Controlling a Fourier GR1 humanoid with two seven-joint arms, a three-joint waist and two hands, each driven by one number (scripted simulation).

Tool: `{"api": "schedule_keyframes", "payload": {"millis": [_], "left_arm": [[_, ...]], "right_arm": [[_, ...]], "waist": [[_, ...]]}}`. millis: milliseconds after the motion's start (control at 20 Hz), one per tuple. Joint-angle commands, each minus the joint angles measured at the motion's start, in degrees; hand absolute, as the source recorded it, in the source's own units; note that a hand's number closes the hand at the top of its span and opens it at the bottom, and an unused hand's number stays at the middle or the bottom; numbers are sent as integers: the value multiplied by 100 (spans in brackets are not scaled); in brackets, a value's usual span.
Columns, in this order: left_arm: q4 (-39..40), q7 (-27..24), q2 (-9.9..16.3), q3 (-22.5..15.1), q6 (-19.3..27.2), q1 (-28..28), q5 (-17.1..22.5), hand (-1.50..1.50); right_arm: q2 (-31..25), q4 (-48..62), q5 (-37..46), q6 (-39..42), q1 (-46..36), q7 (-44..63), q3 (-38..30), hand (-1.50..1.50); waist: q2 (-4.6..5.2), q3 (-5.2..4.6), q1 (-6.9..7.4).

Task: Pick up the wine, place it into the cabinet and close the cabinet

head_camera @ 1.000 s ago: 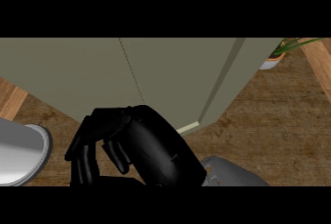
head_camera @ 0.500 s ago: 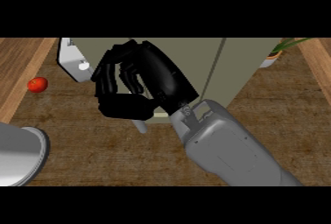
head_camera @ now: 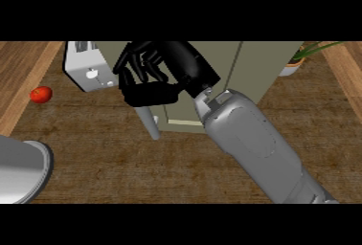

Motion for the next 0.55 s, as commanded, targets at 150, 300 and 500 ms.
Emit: {"api": "schedule_keyframes", "payload": {"millis": [150,300,500], "left_arm": [[75,136,-254,-404,375,-541,-288,-150],[303,121,-365,-614,448,-736,-448,-150],[55,277,-516,-878,816,-969,-584,-150]], "right_arm": [[-747,919,79,213,-278,-360,-727,150],[-770,1082,74,169,-289,-569,-802,150],[-754,1336,41,289,-465,-634,-813,150]], "waist": [[158,33,-64],[191,30,-99],[191,36,-50]]}}
